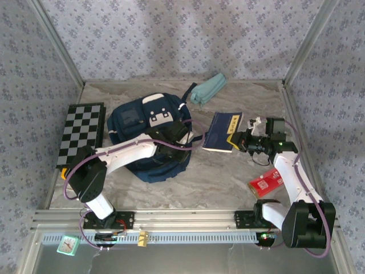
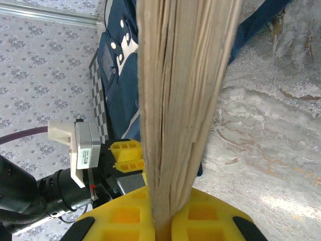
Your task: Pack books, pencil case, and school supplies into a backpack
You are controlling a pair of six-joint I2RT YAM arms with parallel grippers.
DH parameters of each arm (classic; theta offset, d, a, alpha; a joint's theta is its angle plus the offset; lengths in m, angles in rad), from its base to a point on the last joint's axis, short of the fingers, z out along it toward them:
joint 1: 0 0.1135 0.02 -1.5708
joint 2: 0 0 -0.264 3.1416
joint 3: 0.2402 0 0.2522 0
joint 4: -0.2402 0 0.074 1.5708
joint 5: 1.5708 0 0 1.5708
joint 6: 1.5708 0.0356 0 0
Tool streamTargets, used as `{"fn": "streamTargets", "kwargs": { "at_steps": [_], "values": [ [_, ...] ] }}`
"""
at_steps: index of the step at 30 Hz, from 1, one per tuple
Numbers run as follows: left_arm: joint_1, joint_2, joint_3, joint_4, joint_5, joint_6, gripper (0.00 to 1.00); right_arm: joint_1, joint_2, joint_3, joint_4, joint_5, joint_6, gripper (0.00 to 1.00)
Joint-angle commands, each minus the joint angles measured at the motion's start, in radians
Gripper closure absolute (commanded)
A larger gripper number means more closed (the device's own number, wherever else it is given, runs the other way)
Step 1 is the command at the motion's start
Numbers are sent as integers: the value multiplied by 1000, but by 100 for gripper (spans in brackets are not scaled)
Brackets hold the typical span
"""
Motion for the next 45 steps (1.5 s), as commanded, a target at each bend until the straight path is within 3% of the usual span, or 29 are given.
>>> {"fn": "streamTargets", "kwargs": {
  "at_steps": [1,6,18,22,26,32,45],
  "values": [
    [0,-28,-4,-29,58,8,61,-6,2,8,11,-44,-25,99],
    [-4,-12,-11,-25,54,3,61,-8,5,9,11,-44,-26,99],
    [-1,-81,63,-86,-66,18,94,-10,15,5,-16,-58,-54,99],
    [7,-139,126,-107,-131,27,99,7,10,-1,-45,-74,-54,99],
    [9,-184,194,-141,-226,34,100,82,-2,-37,4,-60,23,99],
    [10,-231,253,-120,-279,53,100,309,45,-58,206,31,181,98],
    [10,-286,282,-48,-362,30,100,606,426,168,494,155,248,95]
  ]
}}
